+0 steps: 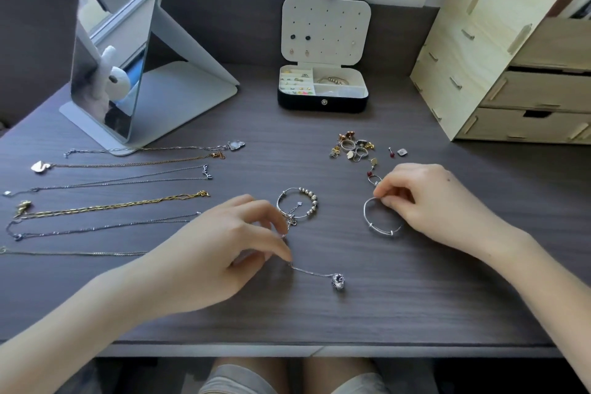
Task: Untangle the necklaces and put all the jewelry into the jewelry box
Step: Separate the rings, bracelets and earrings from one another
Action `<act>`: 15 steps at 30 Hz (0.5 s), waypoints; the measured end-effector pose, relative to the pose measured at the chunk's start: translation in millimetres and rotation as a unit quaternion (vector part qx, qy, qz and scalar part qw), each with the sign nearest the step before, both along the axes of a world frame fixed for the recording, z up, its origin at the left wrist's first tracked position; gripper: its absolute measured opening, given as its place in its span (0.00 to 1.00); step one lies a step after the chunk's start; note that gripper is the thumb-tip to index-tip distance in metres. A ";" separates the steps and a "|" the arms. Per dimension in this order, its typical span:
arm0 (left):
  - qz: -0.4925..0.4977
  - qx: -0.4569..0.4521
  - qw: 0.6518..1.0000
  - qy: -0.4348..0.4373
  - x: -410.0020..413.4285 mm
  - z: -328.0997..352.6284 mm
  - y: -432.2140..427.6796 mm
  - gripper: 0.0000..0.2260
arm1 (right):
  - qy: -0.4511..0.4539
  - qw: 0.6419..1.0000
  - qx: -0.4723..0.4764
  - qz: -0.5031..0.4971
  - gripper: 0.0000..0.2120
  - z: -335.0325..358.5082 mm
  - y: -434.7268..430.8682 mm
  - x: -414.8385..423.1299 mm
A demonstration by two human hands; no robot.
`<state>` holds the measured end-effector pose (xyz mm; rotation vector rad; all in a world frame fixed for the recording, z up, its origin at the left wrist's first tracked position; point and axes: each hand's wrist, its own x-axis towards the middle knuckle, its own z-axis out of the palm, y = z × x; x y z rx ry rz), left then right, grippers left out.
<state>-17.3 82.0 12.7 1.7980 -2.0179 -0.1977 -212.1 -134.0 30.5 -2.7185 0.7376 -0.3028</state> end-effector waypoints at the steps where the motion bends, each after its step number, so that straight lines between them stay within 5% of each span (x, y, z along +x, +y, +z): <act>1: 0.018 -0.002 1.000 0.008 2.1 1.4 -1.2 0.12 | 0.010 1.000 -0.017 -0.003 0.06 -2.0 -1.4 2.2; 7: 0.178 0.035 0.981 0.065 6.7 15.6 -23.5 0.09 | -0.065 0.989 -0.072 0.111 0.08 -0.2 25.8 29.7; 15: 0.196 0.081 0.964 0.158 12.2 25.8 -49.0 0.15 | -0.097 0.968 -0.115 0.201 0.05 -14.7 35.2 61.5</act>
